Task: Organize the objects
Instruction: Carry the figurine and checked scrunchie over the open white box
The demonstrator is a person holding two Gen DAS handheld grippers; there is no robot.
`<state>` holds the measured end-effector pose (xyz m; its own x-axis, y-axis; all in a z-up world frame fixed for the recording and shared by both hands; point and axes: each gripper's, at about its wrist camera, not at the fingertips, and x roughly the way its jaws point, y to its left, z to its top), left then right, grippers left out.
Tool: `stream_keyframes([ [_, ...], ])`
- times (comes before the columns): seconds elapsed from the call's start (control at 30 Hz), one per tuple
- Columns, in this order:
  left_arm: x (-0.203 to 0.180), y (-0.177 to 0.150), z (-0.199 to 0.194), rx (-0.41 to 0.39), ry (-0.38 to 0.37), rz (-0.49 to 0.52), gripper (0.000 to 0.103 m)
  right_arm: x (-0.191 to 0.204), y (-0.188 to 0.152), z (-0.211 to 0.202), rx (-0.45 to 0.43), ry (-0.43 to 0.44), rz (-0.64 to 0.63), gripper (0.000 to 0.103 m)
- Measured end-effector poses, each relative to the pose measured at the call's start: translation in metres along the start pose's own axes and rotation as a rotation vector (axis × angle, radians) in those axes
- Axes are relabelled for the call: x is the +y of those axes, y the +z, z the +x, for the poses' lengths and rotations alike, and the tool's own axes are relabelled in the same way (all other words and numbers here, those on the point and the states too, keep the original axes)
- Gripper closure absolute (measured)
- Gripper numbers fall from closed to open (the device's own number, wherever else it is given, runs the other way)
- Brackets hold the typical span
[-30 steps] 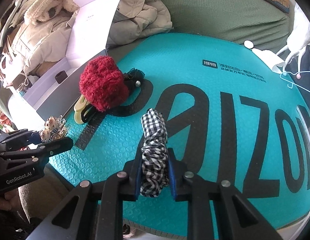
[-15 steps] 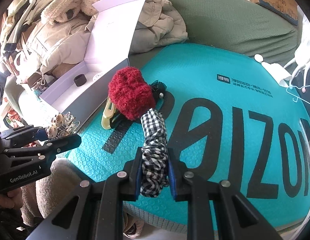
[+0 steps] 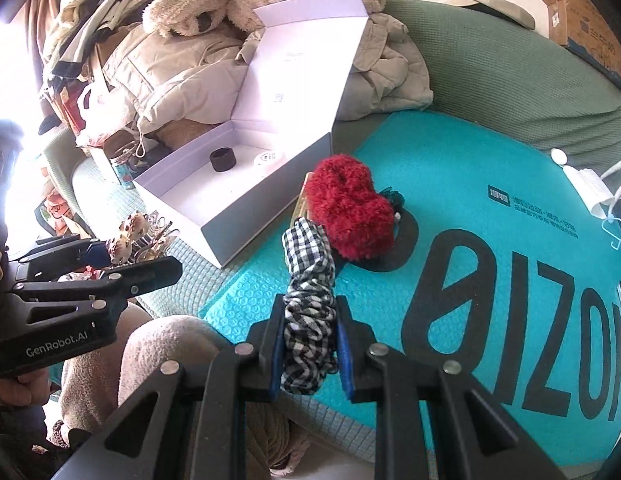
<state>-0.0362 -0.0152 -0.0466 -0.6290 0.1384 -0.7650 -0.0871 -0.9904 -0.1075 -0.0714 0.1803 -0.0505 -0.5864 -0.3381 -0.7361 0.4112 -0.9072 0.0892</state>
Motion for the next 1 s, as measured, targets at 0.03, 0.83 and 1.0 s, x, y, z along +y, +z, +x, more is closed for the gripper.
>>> stream_keyframes([
  [0.03, 0.003, -0.001, -0.003, -0.002, 0.006, -0.004, 0.063, 0.008, 0.001, -0.001, -0.001, 0.016, -0.018, 0.082],
  [0.83, 0.081, -0.006, -0.039, -0.016, 0.11, -0.1, 0.063, 0.088, 0.022, 0.007, 0.029, 0.18, -0.16, 0.082],
  [1.0, 0.096, 0.003, -0.036, -0.016, 0.123, -0.116, 0.063, 0.095, 0.033, 0.013, 0.028, 0.19, -0.177, 0.082],
])
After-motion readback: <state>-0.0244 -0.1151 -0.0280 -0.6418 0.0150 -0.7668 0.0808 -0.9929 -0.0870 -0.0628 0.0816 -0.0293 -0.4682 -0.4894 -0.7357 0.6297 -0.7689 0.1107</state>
